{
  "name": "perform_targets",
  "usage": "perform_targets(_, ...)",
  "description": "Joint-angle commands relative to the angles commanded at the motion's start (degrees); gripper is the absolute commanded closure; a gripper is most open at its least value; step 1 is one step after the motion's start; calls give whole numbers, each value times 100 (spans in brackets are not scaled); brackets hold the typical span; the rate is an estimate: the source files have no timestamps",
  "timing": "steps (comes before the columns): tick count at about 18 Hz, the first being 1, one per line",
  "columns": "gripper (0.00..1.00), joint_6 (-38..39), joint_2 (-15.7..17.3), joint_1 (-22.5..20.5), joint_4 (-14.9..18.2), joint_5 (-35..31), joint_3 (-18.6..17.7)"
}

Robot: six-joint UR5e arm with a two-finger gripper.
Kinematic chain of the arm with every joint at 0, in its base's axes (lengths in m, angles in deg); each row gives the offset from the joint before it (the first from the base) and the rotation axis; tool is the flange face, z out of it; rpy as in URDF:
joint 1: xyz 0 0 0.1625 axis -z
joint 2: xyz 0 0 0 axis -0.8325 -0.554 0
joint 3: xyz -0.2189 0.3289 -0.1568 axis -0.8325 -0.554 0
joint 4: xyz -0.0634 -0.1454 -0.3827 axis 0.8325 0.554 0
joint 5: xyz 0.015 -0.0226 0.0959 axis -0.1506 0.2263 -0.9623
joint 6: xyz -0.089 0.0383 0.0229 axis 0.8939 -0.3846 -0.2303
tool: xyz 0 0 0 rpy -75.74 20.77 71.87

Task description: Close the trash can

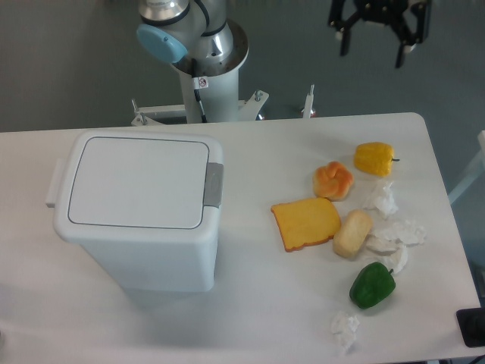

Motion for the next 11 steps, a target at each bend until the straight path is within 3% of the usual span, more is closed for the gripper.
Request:
perform_targets(6,0,-861,-44,-88,-44,-456,0)
perform_targets(11,0,-994,-27,-80,-35,-703,-52)
